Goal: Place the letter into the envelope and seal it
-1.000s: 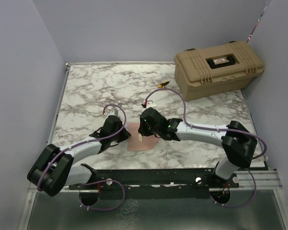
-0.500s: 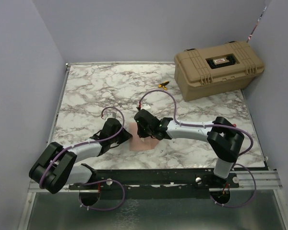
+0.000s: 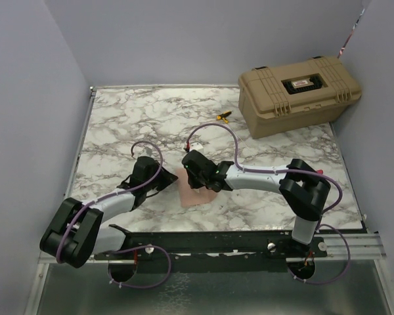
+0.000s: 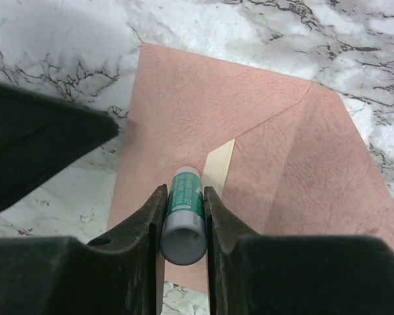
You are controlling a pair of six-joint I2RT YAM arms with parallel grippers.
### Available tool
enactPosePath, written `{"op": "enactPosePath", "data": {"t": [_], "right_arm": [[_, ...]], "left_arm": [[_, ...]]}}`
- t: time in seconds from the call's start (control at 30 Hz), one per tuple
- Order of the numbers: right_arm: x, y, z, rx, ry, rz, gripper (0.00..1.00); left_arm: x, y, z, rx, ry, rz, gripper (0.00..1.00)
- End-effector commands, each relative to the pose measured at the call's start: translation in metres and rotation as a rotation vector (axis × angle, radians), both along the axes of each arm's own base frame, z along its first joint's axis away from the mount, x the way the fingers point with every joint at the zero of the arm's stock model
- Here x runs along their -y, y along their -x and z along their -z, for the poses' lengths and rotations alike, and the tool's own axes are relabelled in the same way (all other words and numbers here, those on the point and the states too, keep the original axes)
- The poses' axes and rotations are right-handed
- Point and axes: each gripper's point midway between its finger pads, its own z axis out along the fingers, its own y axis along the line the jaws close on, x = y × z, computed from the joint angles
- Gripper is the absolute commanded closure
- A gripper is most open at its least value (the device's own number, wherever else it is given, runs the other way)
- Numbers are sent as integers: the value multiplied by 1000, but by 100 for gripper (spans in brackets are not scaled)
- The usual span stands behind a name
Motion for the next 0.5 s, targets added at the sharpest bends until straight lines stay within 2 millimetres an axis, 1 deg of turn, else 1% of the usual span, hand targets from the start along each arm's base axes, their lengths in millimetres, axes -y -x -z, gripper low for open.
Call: {"op": "enactPosePath", "data": {"t": [0.0, 0.17, 0.23, 0.33, 0.47], "right_arm": [[3, -1, -6, 60, 21, -52, 99], [-3, 1, -9, 72, 20, -120, 100], [-2, 1, -10, 83, 20, -132, 100], [-1, -1, -12, 97, 18, -129, 100], [-5, -3, -13, 100, 11, -124, 100]], "left_arm": [[11, -27, -25, 105, 46, 31, 100], [29, -41, -21, 112, 106, 94, 100], [33, -43, -14, 98, 101, 113, 100], [29, -38, 4, 57, 67, 117, 100], [19, -23, 29, -18, 21, 106, 100]]}}
